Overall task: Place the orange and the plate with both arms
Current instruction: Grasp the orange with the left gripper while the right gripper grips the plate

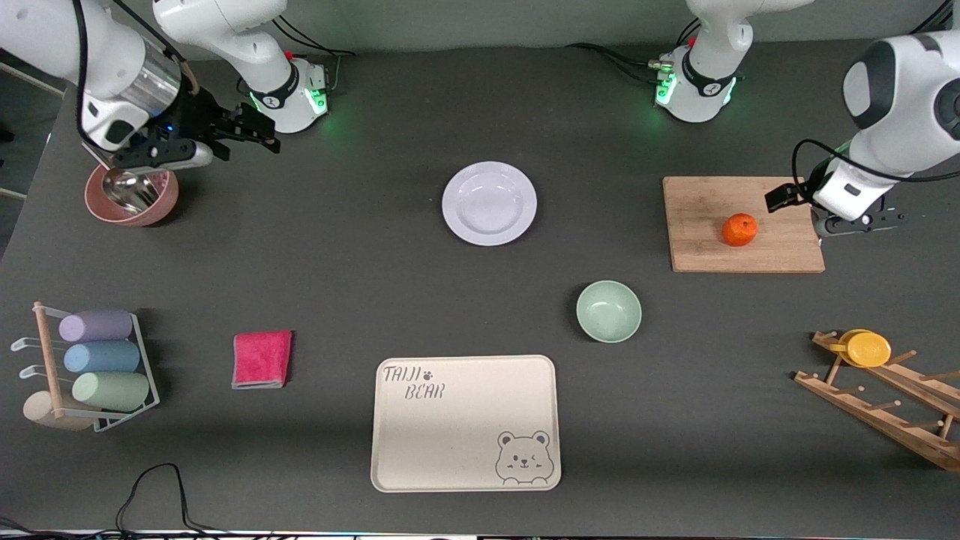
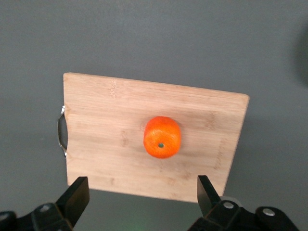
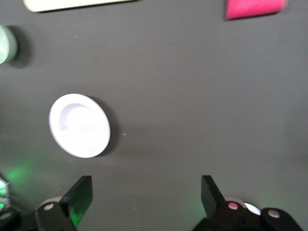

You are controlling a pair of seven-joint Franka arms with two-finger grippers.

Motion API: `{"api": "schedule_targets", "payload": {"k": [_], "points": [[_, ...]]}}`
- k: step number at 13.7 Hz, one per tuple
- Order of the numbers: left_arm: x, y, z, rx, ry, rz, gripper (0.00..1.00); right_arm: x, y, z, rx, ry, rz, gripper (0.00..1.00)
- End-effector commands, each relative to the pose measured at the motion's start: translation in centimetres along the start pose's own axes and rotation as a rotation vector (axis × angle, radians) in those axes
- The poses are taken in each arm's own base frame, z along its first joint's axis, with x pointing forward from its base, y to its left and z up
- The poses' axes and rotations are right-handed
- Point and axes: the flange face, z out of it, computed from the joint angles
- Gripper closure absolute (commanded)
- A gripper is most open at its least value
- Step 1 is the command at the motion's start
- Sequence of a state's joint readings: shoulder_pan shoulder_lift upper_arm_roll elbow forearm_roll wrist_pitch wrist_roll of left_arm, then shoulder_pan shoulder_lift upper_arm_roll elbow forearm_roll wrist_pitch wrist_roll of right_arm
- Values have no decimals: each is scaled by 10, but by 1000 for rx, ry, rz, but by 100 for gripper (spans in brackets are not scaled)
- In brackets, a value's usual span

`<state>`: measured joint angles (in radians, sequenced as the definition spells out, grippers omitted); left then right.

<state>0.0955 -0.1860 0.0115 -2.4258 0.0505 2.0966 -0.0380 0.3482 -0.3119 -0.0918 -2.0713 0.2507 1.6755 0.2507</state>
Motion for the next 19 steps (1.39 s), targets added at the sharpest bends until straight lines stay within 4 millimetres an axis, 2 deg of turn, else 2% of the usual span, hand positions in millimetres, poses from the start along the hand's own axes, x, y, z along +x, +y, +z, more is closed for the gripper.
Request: {"api": "schedule_targets", "payload": {"k": [1,3,6,9,11,15,19], "points": [[6,0,31,-3,-1,20,0,-14,16,42,126,-13,-59,0],[10,3,58,-6,-4,24,0,-10,26,72,196,-25,-82,0],[8,6,97,-11,-2,27,0,-6,37,129,337,-16,-178,0],[2,8,133,-15,14,30,0,4,50,185,484,-19,-175,0],[0,9,142,-23,-1,20,0,6,59,224,579,-13,-159,0],[2,13,147,-34,-3,13,0,10,73,300,734,8,-143,0],[1,14,152,-33,-14,14,0,8,88,365,817,62,-127,0]]}}
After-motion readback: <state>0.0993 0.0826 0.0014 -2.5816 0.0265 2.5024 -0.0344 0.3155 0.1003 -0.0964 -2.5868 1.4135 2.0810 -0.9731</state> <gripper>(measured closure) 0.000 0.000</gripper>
